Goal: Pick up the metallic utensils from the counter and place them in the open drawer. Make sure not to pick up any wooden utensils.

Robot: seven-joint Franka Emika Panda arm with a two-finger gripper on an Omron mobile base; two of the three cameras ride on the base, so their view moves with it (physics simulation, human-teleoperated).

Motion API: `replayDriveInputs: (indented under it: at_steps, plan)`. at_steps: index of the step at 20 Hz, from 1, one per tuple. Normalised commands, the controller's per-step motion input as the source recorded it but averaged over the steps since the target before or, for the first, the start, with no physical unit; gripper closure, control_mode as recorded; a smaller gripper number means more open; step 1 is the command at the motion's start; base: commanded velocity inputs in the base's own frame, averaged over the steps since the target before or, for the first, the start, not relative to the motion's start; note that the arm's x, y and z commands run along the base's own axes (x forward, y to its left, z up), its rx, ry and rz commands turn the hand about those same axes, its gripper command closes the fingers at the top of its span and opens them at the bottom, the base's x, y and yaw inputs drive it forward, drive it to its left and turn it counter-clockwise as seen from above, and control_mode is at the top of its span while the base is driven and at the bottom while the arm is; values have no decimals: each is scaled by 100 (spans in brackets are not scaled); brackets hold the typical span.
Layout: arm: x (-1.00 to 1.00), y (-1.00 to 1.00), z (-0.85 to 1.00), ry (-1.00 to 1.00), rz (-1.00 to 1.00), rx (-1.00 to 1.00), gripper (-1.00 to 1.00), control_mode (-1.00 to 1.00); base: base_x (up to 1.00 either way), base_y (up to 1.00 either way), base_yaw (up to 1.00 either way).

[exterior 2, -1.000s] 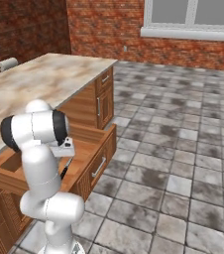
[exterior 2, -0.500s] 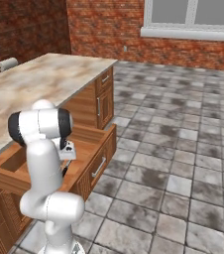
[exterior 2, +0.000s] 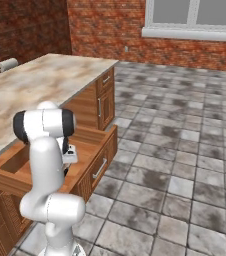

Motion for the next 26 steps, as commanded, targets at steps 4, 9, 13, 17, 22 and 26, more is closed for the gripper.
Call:
replayDriveInputs:
  at_steps: [4,9,13,17,22,26]
  plan:
    - [55,0,1,0,-2,0,100,-100,0,0,0]
    - [59,3,0,0,-4,-1,100,-100,0,0,0]
    - [22,1,0,0,-2,0,100,-100,0,0,0]
    - [0,0,-3,1,0,0,100,-100,0,0,0]
    - [0,0,-30,1,0,0,100,-100,0,0,0]
    - [0,0,-29,3,0,0,100,-100,0,0,0]
